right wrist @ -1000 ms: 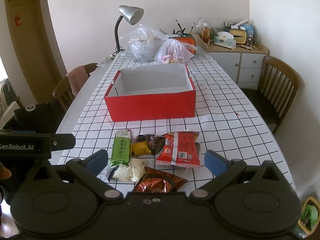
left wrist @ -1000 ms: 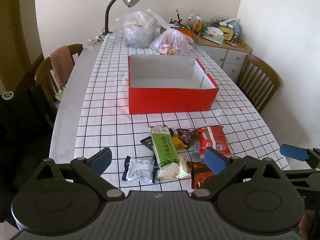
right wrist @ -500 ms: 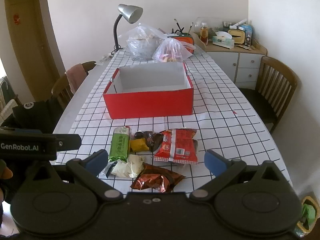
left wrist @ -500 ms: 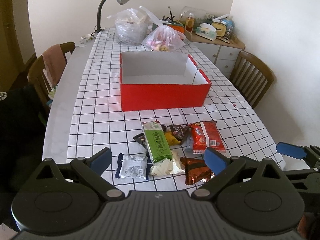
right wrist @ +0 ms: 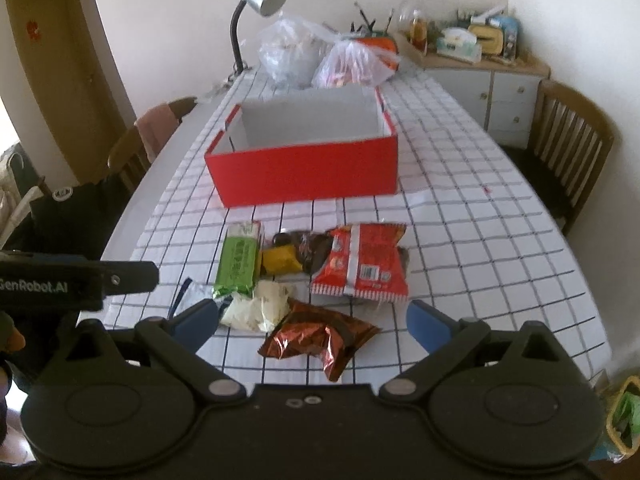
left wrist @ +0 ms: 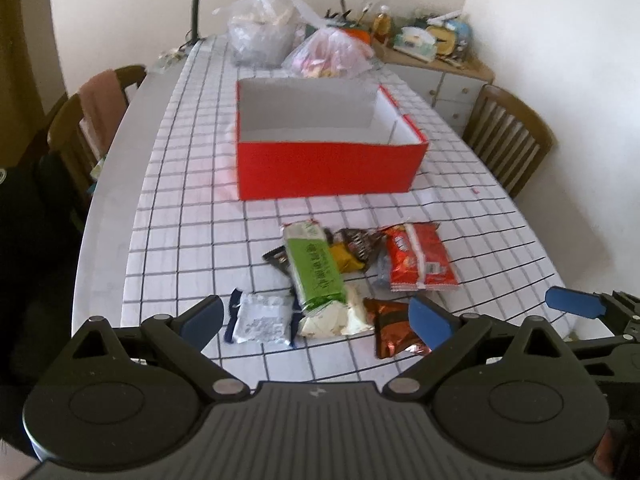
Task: Organize snacks
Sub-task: 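Grasp the green wafer pack with the left gripper while the right grasps the copper foil bag, then carry both held snacks over the red box and lower them inside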
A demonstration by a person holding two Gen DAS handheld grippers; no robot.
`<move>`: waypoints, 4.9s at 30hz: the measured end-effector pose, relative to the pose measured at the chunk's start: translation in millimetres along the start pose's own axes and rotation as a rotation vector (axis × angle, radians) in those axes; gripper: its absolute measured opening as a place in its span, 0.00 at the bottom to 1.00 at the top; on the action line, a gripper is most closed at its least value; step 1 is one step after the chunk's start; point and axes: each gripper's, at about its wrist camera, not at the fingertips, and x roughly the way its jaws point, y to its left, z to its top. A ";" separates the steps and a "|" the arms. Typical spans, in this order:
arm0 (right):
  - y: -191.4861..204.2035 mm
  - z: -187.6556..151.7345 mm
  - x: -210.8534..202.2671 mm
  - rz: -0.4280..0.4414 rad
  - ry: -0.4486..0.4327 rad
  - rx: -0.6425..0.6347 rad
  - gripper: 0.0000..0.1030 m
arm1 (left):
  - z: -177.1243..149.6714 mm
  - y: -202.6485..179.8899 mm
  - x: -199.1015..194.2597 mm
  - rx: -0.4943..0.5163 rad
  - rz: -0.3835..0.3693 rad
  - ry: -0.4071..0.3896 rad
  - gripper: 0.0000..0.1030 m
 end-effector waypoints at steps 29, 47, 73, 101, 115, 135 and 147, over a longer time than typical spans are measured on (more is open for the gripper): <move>-17.7 -5.4 130.7 0.093 0.335 -0.338 0.86 | 46.8 13.8 165.4 -0.190 0.031 0.349 0.96; -11.6 -8.0 138.8 0.051 0.327 -0.379 0.46 | 49.8 12.5 201.8 -0.218 0.073 0.419 0.58; -18.6 -2.0 66.9 0.063 0.194 -0.112 0.40 | 34.1 35.1 122.4 -0.270 -0.013 0.302 0.40; -30.9 185.8 93.1 0.109 -0.007 -0.066 0.41 | 172.1 5.3 75.3 -0.119 0.013 0.046 0.40; -49.5 249.5 205.3 0.092 0.097 -0.094 0.41 | 249.2 12.6 179.4 -0.129 0.085 0.149 0.40; -38.5 227.1 304.5 0.085 0.298 -0.196 0.42 | 248.4 30.9 300.2 -0.105 0.157 0.373 0.40; -37.7 214.6 304.1 0.080 0.316 -0.210 0.55 | 244.6 30.8 307.9 -0.101 0.164 0.379 0.48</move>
